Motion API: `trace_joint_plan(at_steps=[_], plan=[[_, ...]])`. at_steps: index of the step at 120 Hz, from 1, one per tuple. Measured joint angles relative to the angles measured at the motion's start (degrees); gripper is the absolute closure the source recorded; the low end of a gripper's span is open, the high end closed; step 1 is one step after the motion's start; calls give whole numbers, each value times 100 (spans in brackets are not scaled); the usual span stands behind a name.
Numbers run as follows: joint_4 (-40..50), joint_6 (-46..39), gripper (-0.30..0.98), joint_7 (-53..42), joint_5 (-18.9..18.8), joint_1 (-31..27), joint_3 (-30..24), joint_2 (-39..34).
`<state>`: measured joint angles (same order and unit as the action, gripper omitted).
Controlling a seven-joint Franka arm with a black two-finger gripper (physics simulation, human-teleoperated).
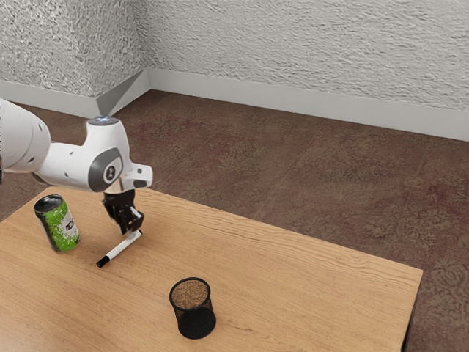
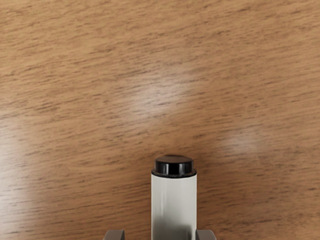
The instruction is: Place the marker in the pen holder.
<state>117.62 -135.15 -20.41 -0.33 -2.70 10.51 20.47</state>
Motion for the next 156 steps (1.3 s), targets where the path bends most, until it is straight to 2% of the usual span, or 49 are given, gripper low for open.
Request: trace_joint_plan(at_steps=[30,56,84,92,105,116,130,142,156], plan=[[-87,-14,52,59,7,8,-22,132],[-88,-17,52,95,7,15,-31,238],[-85,-25,71,142,-20,48,-45,168],[-26,-18,74,174,-43,147,-52,-158],[159,77,77,233,-69,602,-86,-1082],[179,159,78,279,-32,876,-399,-1483],[202,95,79,334,22,1419,-524,-2028],[637,-135,79,387,22,1842,-610,-2440],[1120,-448,78,469,12,1496,-792,-2675]])
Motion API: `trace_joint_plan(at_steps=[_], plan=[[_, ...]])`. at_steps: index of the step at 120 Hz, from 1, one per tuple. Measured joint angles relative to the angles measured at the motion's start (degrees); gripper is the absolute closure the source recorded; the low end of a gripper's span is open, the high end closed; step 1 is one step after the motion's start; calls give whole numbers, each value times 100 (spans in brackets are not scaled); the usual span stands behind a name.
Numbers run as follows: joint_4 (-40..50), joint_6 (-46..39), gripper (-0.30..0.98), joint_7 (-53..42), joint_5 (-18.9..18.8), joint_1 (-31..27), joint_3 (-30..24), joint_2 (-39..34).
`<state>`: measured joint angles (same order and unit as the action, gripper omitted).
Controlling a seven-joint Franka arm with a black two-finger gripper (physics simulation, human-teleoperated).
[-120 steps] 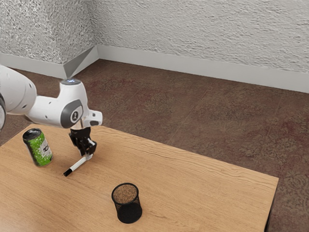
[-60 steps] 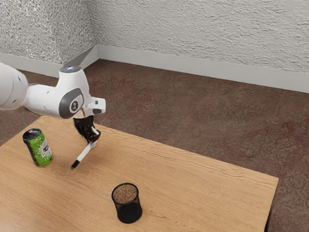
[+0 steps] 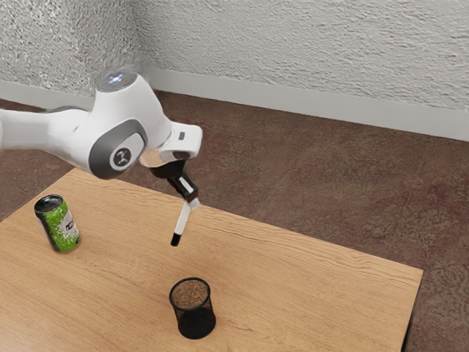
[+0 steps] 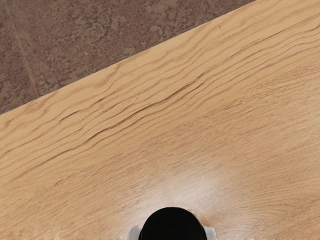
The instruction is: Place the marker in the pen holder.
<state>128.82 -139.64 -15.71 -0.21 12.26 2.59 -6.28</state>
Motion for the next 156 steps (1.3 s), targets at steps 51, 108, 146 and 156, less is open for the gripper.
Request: trace_joint_plan(at_steps=[51,108,146,156], plan=[[505,-368,77,242,15,-75,-739,-283],[1389,-357,77,666,35,-155,-1560,-1028],[1798,-301,55,893,131,-193,-1639,-948],[1463,-178,37,866,184,-281,-1619,-911]])
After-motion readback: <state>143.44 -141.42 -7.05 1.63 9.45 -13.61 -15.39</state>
